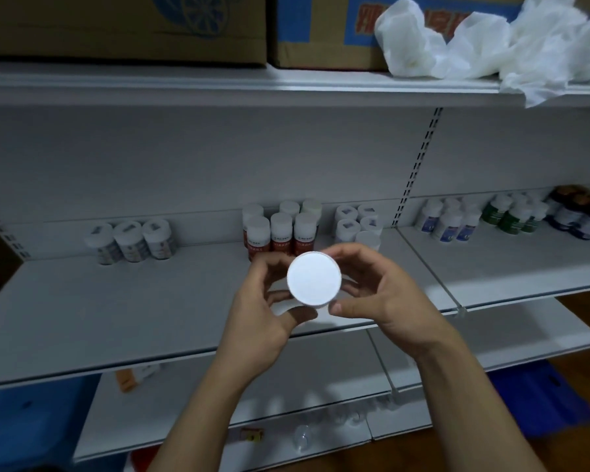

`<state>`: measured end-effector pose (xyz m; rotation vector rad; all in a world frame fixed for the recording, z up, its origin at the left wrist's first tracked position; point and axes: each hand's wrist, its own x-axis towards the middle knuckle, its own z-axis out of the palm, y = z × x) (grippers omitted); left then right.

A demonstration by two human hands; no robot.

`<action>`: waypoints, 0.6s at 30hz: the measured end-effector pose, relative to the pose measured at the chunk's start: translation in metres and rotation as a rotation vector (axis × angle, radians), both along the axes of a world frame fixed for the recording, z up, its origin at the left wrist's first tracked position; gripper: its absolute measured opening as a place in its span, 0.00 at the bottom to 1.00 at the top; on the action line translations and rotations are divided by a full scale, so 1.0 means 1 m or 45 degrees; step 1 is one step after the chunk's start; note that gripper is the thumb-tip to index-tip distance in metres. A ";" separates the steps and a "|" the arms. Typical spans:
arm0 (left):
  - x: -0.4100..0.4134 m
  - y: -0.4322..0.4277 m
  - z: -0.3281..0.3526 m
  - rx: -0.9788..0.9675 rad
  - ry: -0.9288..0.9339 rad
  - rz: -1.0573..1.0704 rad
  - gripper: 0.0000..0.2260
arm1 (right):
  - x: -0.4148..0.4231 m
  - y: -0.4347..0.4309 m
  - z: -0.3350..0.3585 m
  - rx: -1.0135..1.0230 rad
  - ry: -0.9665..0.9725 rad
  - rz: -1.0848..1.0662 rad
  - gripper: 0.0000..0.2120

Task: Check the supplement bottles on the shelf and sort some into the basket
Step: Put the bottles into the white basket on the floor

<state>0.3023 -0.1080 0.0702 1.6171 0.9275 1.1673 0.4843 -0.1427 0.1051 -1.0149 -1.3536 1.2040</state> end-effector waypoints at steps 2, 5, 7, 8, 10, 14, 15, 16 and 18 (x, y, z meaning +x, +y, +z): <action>-0.001 -0.001 0.002 0.010 -0.024 -0.001 0.25 | 0.001 -0.001 0.002 0.014 0.024 -0.020 0.26; 0.001 -0.007 0.003 -0.038 -0.052 0.011 0.23 | -0.003 -0.001 0.002 -0.021 0.038 -0.157 0.19; 0.005 -0.010 0.002 -0.067 -0.063 0.052 0.20 | -0.006 -0.001 0.000 -0.057 0.052 -0.205 0.16; 0.007 -0.010 0.002 -0.081 -0.081 0.068 0.20 | -0.007 -0.002 -0.002 -0.072 0.067 -0.210 0.15; 0.009 -0.010 0.001 -0.099 -0.106 0.093 0.20 | -0.007 -0.002 -0.005 -0.091 0.090 -0.218 0.16; 0.015 -0.009 -0.002 -0.048 -0.068 0.119 0.22 | -0.007 0.000 -0.009 -0.133 0.141 -0.266 0.15; 0.017 -0.010 -0.002 -0.024 -0.034 0.113 0.25 | -0.007 0.000 -0.011 -0.145 0.153 -0.287 0.14; 0.019 -0.010 -0.002 -0.005 0.001 0.103 0.28 | -0.007 0.001 -0.012 -0.160 0.164 -0.308 0.13; 0.022 -0.010 -0.003 0.010 0.046 0.105 0.31 | -0.007 0.002 -0.014 -0.190 0.186 -0.354 0.13</action>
